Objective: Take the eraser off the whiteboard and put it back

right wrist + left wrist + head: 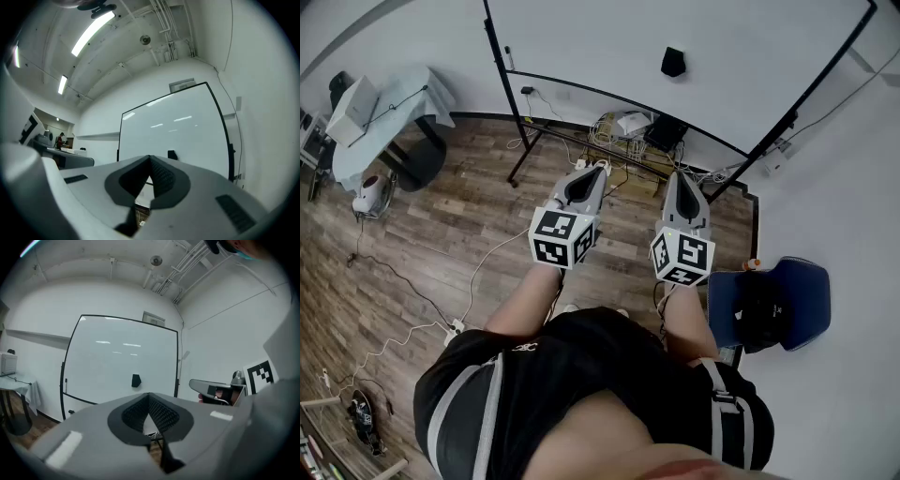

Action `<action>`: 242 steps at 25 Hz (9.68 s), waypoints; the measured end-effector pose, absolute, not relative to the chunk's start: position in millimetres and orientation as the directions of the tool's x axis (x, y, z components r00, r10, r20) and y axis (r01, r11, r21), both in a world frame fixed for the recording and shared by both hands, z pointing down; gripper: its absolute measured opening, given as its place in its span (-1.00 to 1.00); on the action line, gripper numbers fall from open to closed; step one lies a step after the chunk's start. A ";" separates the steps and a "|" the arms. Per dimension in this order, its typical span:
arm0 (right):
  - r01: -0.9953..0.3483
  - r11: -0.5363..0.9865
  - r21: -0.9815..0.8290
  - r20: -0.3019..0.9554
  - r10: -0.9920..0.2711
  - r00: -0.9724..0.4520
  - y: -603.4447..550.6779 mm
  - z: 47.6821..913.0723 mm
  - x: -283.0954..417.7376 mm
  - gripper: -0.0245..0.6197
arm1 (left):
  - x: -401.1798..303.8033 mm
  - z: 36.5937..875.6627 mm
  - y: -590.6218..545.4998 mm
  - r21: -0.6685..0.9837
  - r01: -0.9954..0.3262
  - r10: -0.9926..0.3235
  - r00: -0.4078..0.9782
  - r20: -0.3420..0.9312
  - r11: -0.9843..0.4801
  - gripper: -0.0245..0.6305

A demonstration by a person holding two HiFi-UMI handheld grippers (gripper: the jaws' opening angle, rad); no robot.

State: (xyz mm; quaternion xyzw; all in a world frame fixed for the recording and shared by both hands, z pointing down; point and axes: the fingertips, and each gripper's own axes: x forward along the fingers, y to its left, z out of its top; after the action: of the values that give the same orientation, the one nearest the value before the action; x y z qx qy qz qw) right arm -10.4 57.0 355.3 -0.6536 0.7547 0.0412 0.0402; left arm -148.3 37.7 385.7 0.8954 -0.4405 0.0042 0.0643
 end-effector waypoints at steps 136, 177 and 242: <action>-0.954 0.287 -0.083 -0.017 -0.958 -0.286 -359.3 398.8 164.9 -0.91 | -9.9 371.9 -396.9 0.073 -0.900 -0.900 0.433 0.049 -0.430 -0.31; -0.947 0.317 -0.051 -0.039 -0.948 -0.315 -334.6 391.5 139.4 -0.91 | -82.0 384.1 -421.5 0.060 -0.928 -0.924 0.373 0.085 -0.368 -0.31; -0.954 0.297 -0.025 -0.061 -0.953 -0.295 -359.2 394.0 142.9 -0.91 | -23.1 415.4 -389.0 0.057 -0.837 -0.836 0.546 0.050 -0.544 -0.90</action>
State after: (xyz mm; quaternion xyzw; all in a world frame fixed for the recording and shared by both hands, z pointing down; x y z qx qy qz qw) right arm 142.9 -359.2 394.0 -0.5926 0.8048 0.0079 0.0320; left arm -23.1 -389.0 415.4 0.8785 -0.4762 0.0086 0.0369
